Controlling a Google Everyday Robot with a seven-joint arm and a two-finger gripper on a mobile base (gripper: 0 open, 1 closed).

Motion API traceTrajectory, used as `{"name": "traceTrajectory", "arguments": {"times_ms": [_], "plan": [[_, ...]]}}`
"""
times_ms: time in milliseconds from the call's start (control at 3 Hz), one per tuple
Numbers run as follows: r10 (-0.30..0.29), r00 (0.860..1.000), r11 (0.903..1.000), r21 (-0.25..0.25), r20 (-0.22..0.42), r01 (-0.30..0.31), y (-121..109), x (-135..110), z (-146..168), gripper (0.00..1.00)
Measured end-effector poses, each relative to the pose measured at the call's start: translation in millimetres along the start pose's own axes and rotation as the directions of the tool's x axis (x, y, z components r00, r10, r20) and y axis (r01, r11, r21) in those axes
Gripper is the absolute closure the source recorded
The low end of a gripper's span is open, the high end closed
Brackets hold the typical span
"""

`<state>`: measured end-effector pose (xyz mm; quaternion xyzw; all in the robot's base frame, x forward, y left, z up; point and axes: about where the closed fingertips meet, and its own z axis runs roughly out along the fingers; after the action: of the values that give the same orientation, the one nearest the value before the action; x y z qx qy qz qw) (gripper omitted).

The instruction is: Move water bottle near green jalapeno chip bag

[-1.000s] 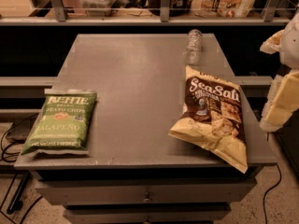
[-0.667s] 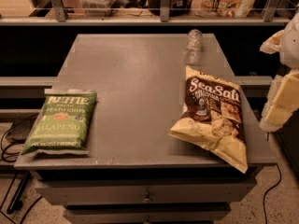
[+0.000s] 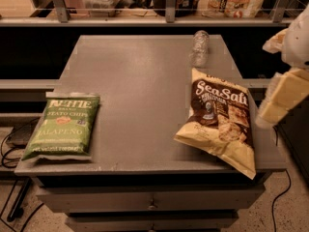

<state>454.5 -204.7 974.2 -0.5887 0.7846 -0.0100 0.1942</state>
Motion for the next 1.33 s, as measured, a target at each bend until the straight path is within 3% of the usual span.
{"name": "traceTrajectory", "arguments": {"times_ms": [333,667,1000,1333], "plan": [[0.066,0.982,0.9976,0.010,0.175,-0.069,-23,-24,19,0.00],[0.122,0.947,0.9907,0.021,0.296,-0.135,-49,-38,32,0.00],[0.198,0.905,0.9710,0.051,0.377,-0.233,-93,-46,44,0.00],[0.208,0.899,0.9683,0.049,0.386,-0.245,-95,-48,46,0.00]]}}
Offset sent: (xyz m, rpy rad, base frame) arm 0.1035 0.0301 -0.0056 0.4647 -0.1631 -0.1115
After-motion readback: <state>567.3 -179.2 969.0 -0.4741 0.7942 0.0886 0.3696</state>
